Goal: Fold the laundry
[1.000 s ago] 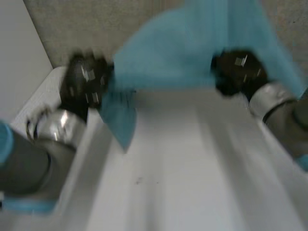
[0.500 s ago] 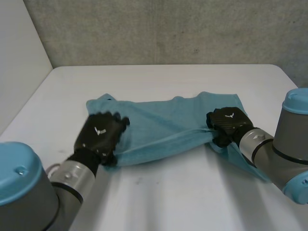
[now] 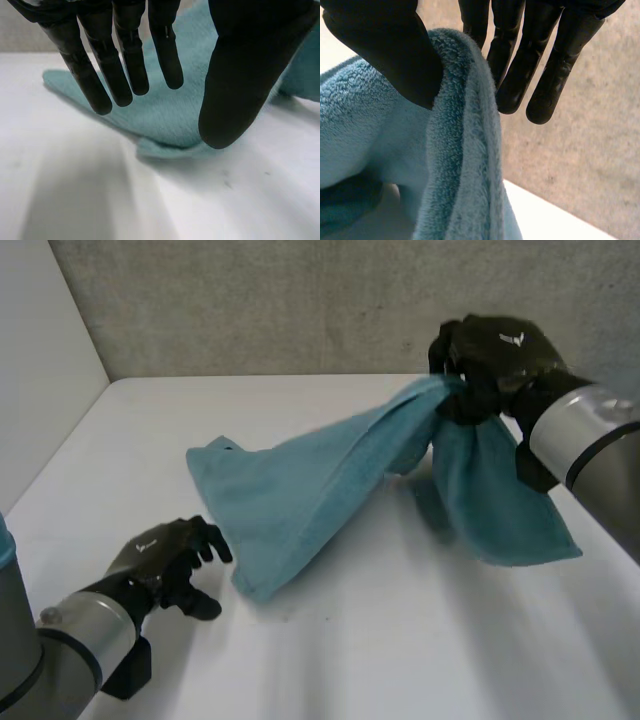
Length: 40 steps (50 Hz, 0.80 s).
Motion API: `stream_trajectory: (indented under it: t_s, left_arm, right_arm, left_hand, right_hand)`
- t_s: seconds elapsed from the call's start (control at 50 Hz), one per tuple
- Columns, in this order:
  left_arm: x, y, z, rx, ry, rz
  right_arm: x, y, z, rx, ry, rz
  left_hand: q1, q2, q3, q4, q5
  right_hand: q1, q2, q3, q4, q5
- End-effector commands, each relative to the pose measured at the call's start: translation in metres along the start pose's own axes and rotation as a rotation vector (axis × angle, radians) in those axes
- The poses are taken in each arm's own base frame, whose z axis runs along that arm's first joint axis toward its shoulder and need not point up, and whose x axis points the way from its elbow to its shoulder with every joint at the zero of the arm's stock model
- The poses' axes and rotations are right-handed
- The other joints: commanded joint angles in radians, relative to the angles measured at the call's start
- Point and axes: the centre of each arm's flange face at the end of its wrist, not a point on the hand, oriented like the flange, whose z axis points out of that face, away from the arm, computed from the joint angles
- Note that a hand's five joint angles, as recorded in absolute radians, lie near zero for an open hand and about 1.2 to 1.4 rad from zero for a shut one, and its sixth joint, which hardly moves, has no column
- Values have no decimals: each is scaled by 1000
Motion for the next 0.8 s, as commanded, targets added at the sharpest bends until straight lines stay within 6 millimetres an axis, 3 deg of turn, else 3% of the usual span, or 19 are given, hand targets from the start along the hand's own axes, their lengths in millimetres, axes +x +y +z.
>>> stream_trajectory:
  t_s: [0.02, 0.2, 0.44, 0.62, 0.8]
  left_arm:
    - [4, 4, -9, -6, 43, -13]
    - [18, 3, -5, 21, 105, -16]
    - [25, 24, 32, -39, 116, -4]
    - [29, 36, 48, -51, 121, 5]
    - [37, 31, 77, 127, 90, 7]
  right_arm:
    - [-12, -33, -4, 41, 21, -29]
    - [-23, -44, -7, 77, 8, -40]
    - [-27, -53, -14, 103, 5, -38]
    - [-25, -59, -19, 121, 28, -31]
    - [-21, -60, -25, 123, 43, -27]
  left_hand:
    - [98, 97, 98, 98, 99]
    - [89, 88, 89, 89, 90]
    - [95, 94, 94, 95, 96]
    - [107, 106, 106, 106, 107]
    - [614, 612, 613, 613, 614]
  right_hand:
    - [420, 219, 210, 204, 245]
    - [420, 219, 210, 204, 245]
    - [420, 219, 210, 204, 245]
    - [420, 219, 210, 204, 245]
    - [420, 219, 210, 204, 245]
